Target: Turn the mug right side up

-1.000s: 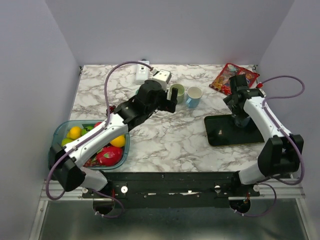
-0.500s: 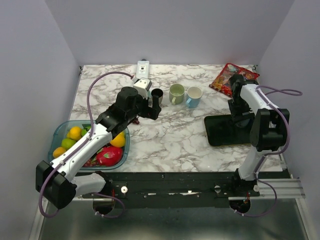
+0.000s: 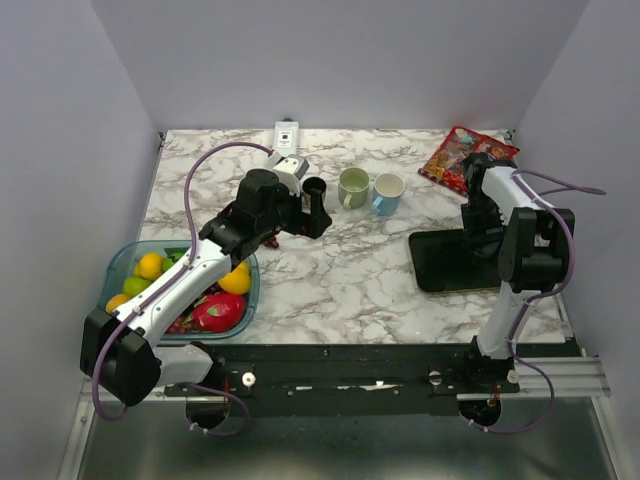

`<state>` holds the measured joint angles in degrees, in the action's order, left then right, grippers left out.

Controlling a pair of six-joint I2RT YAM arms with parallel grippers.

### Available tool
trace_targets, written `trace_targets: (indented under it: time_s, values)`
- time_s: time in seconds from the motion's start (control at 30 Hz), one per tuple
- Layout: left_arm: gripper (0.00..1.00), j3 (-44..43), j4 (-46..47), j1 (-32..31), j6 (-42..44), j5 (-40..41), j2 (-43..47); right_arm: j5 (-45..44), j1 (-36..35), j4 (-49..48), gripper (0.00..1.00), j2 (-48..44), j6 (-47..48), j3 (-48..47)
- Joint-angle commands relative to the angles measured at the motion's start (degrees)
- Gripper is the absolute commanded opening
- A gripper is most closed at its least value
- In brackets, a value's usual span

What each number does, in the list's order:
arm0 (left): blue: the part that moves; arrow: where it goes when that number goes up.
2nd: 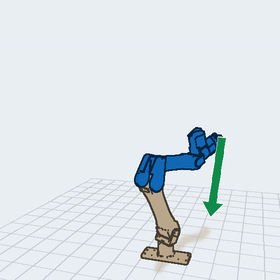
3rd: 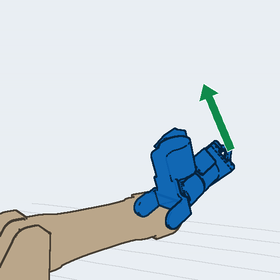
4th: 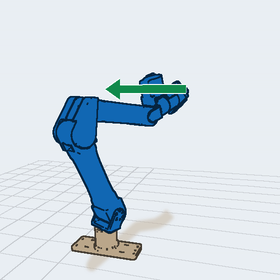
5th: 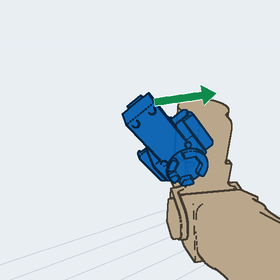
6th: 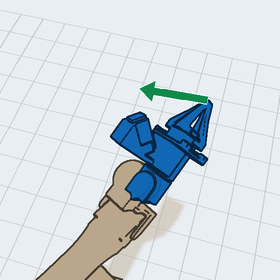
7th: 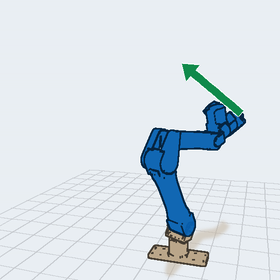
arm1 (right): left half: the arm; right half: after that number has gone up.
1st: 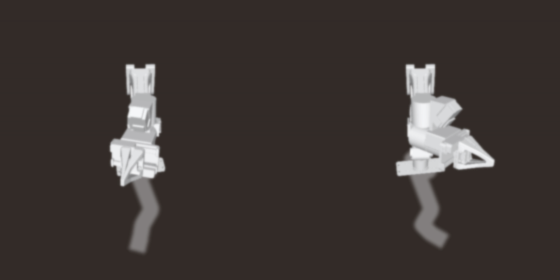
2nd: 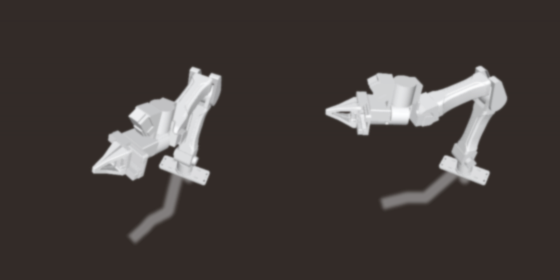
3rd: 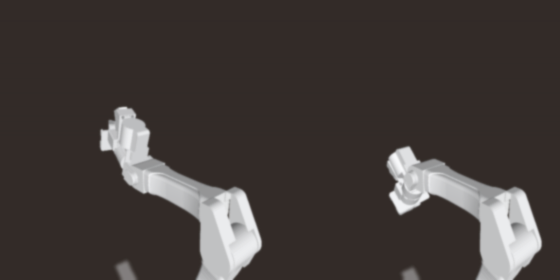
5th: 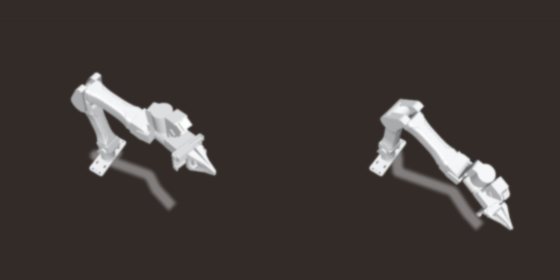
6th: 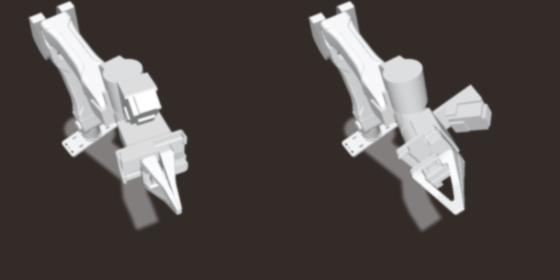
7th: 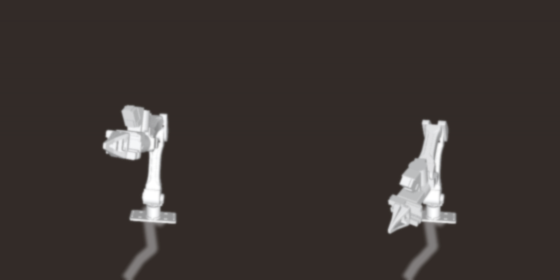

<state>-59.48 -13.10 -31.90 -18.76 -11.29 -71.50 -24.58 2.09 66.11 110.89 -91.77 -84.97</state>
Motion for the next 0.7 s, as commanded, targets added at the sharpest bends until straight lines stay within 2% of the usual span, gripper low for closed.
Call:
trace_targets:
  time_s: [0.0,0.1,0.23,0.33,0.67]
  values:
    - [0.99,-0.1,1.2,0.5,-1.1,-2.3,-0.8,-1.8,0.5,2.4,0.80,-0.1,-1.8,0.8]
    - [0.99,-0.3,1.4,0.6,-1.3,-2.7,-1.1,-1.2,0.5,1.6,0.74,-1.5,-1.2,2.0]
    - [0.99,-0.4,1.3,0.8,-1.6,-3.1,-1.5,0.1,0.4,-0.4,0.59,-3.6,0.4,5.5]
    - [0.99,-0.5,1.3,1.0,-1.9,-3.7,-1.4,1.1,0.4,-1.3,0.52,-5.4,1.2,7.4]
    - [0.99,-0.6,1.1,1.2,-2.0,-3.8,-0.5,3.0,0.1,-4.2,0.52,-11.8,7.7,15.2]
